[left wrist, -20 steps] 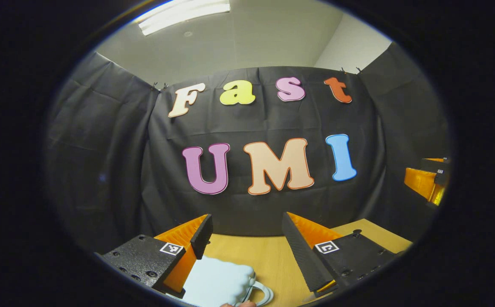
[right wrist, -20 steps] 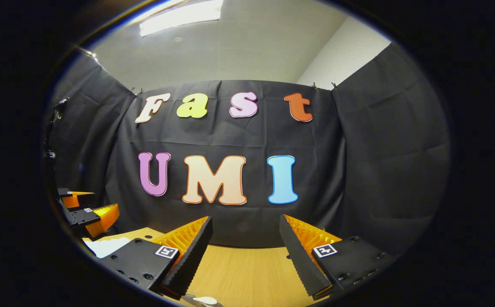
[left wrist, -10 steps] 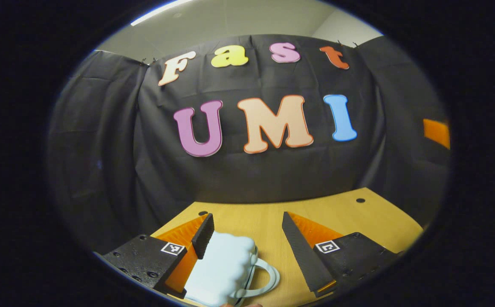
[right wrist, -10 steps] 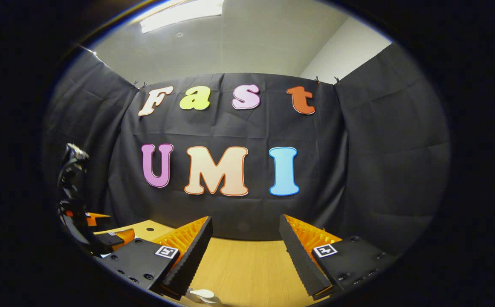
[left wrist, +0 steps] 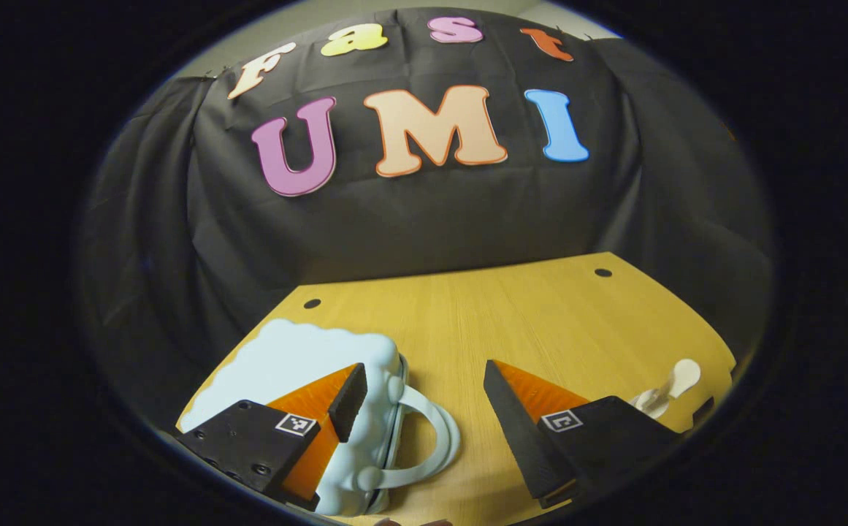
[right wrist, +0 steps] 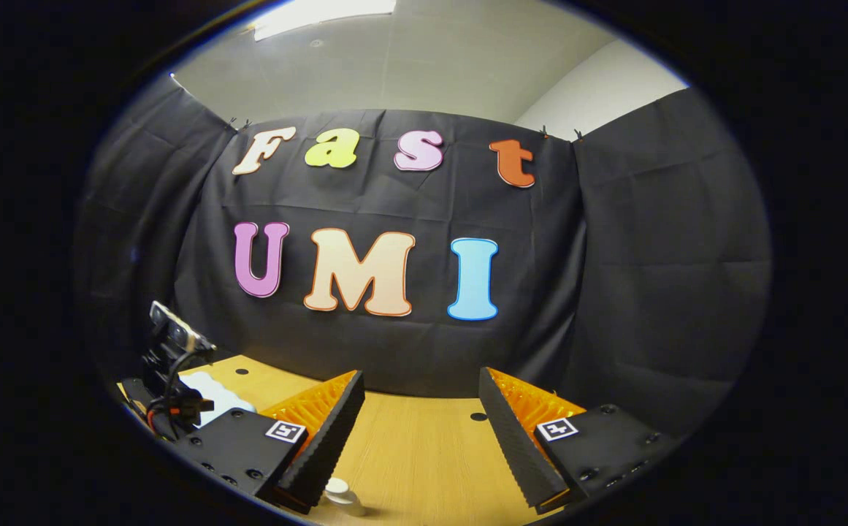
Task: First open the suitcase, pack the skin care products into it, and then close the suitcase.
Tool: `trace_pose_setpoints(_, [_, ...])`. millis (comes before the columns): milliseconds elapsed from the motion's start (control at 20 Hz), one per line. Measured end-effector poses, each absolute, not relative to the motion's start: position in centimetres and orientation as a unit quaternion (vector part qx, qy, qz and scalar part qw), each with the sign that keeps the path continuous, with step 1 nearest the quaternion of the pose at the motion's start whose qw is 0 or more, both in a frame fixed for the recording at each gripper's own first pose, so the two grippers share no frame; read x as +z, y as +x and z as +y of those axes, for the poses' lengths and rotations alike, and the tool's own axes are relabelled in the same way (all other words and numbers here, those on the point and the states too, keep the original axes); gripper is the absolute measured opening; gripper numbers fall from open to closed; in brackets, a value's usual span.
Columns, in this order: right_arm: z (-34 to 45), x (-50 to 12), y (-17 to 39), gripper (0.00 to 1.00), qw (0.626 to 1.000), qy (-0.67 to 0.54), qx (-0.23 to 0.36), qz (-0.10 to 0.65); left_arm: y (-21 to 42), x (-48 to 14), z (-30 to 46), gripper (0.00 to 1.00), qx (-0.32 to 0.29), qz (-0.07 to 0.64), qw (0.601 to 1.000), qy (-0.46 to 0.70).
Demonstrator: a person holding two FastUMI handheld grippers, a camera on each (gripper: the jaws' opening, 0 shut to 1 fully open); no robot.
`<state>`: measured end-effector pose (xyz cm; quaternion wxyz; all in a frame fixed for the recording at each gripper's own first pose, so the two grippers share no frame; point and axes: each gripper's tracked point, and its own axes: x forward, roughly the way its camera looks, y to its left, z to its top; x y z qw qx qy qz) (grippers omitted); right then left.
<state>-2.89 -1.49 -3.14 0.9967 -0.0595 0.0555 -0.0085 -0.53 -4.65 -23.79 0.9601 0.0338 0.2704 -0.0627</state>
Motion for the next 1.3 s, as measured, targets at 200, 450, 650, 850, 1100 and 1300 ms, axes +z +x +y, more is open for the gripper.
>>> trace_pose_setpoints(200, [-2.0,-3.4,-3.3,0.98,0.996,-0.065,-0.020,0.065,-1.0,-27.0,-5.3,0.96,-0.063,0.315,0.947,0.022])
trace_pose_setpoints(450, [-1.7,-3.6,-3.7,0.98,0.994,-0.078,-0.019,0.069,-1.8,-30.3,-5.6,0.96,-0.059,0.364,0.929,0.020])
trace_pose_setpoints(650, [-1.2,-4.0,-3.7,0.98,0.994,-0.084,-0.013,0.075,-2.3,-32.7,-6.2,0.96,-0.062,0.400,0.914,0.016])
trace_pose_setpoints(850, [-1.0,-4.5,-3.6,0.98,0.993,-0.085,-0.008,0.081,-2.7,-34.6,-6.9,0.96,-0.064,0.438,0.897,0.003])
trace_pose_setpoints(1100, [-1.3,-4.9,-3.5,0.99,0.992,-0.092,-0.009,0.085,-2.4,-35.1,-7.6,0.75,-0.080,0.458,0.885,-0.022])
trace_pose_setpoints(1300, [-1.2,-5.1,-3.6,0.99,0.992,-0.095,-0.008,0.084,-2.3,-35.4,-6.0,0.30,-0.063,0.462,0.884,-0.037])
